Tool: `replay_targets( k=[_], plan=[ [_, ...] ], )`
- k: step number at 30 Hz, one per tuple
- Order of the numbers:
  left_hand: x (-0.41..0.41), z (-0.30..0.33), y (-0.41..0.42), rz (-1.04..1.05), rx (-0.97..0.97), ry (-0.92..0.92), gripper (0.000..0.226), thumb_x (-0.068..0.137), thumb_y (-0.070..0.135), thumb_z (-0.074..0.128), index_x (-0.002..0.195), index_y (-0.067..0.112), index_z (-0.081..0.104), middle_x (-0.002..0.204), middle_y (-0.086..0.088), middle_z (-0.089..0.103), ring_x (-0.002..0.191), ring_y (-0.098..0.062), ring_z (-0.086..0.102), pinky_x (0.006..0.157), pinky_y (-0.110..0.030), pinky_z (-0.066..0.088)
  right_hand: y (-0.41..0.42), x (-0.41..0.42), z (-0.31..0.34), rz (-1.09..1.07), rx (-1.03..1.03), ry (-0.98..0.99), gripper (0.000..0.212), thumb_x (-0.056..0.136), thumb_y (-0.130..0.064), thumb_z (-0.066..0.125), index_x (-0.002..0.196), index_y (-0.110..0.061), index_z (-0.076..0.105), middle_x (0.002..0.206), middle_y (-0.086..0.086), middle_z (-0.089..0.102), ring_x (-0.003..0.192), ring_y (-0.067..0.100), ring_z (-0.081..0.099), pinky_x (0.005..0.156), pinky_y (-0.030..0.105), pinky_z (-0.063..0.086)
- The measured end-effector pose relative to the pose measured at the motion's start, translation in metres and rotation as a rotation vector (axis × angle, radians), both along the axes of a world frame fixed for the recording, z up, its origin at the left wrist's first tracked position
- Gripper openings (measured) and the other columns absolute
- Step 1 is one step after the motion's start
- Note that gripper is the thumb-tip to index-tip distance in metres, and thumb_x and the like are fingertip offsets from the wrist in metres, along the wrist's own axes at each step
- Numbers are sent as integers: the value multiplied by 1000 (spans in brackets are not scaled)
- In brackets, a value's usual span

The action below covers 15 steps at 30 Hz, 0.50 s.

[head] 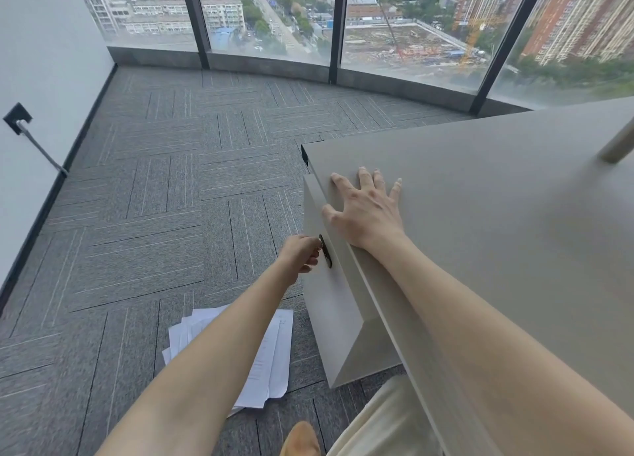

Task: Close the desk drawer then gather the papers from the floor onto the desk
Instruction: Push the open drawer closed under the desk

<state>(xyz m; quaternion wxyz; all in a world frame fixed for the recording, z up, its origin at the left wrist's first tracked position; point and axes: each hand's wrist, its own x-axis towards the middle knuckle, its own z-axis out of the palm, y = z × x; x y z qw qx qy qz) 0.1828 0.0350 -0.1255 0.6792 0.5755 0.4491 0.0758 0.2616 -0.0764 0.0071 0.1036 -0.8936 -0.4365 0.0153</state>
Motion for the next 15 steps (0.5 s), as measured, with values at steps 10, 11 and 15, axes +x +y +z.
replay_targets(
  k=[10,11,15],
  plan=[
    [6,-1,6,-55,-388,17,28,86,17,40,59,18,39,42,8,28,29,-7,22,34,-16,13,1,1,-1,-4,7,1,69,85,-60,41,151,-40,33,164,17,22,153,40,12,119,66,0],
    [6,0,6,-63,-394,32,27,86,17,39,59,18,40,42,8,28,30,-7,22,34,-16,13,0,1,-1,-5,9,2,69,85,-60,41,151,-40,33,164,17,21,153,40,12,119,66,-1],
    [9,4,7,-93,-380,113,29,86,18,36,57,19,40,40,8,28,29,-8,24,34,-15,15,0,1,-2,-2,7,2,69,85,-61,41,150,-41,33,164,17,21,153,39,11,119,66,-1]
  ],
)
